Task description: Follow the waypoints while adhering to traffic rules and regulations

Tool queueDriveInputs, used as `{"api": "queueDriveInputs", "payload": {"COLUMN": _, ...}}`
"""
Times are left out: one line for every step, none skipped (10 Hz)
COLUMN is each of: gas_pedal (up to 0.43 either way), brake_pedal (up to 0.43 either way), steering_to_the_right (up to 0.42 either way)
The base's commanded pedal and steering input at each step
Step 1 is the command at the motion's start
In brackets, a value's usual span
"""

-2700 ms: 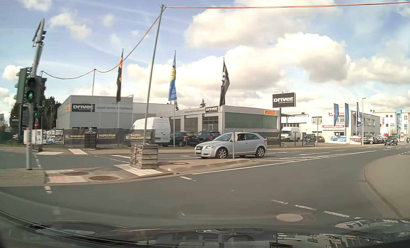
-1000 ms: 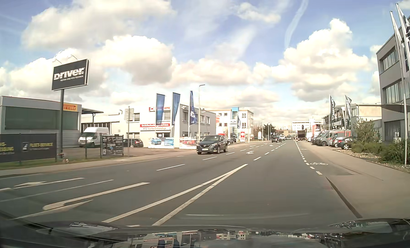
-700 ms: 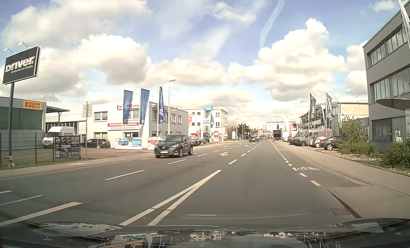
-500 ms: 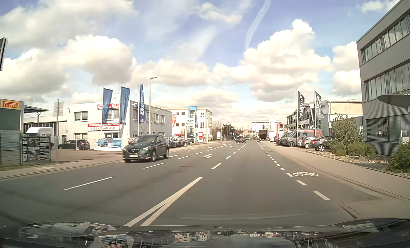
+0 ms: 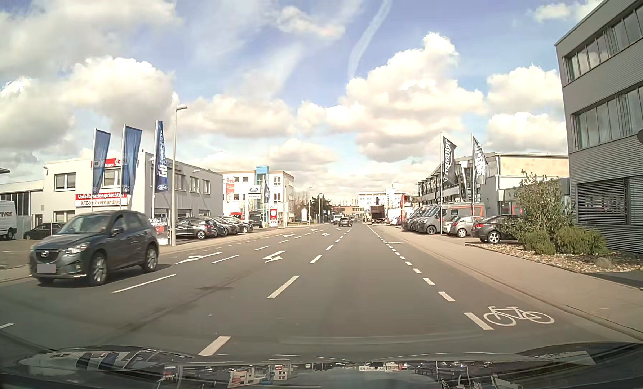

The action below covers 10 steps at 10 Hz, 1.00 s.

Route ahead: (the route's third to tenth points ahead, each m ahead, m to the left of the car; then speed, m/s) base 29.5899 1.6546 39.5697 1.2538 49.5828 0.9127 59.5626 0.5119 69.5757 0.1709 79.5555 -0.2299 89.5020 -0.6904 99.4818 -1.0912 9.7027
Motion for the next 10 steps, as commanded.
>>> {"api": "queueDriveInputs", "payload": {"gas_pedal": 0.169, "brake_pedal": 0.0, "steering_to_the_right": 0.037}}
{"api": "queueDriveInputs", "payload": {"gas_pedal": 0.169, "brake_pedal": 0.0, "steering_to_the_right": 0.03}}
{"api": "queueDriveInputs", "payload": {"gas_pedal": 0.169, "brake_pedal": 0.0, "steering_to_the_right": 0.024}}
{"api": "queueDriveInputs", "payload": {"gas_pedal": 0.169, "brake_pedal": 0.0, "steering_to_the_right": 0.016}}
{"api": "queueDriveInputs", "payload": {"gas_pedal": 0.169, "brake_pedal": 0.0, "steering_to_the_right": 0.009}}
{"api": "queueDriveInputs", "payload": {"gas_pedal": 0.169, "brake_pedal": 0.0, "steering_to_the_right": 0.007}}
{"api": "queueDriveInputs", "payload": {"gas_pedal": 0.169, "brake_pedal": 0.0, "steering_to_the_right": 0.006}}
{"api": "queueDriveInputs", "payload": {"gas_pedal": 0.169, "brake_pedal": 0.0, "steering_to_the_right": 0.005}}
{"api": "queueDriveInputs", "payload": {"gas_pedal": 0.169, "brake_pedal": 0.0, "steering_to_the_right": 0.005}}
{"api": "queueDriveInputs", "payload": {"gas_pedal": 0.169, "brake_pedal": 0.0, "steering_to_the_right": 0.005}}
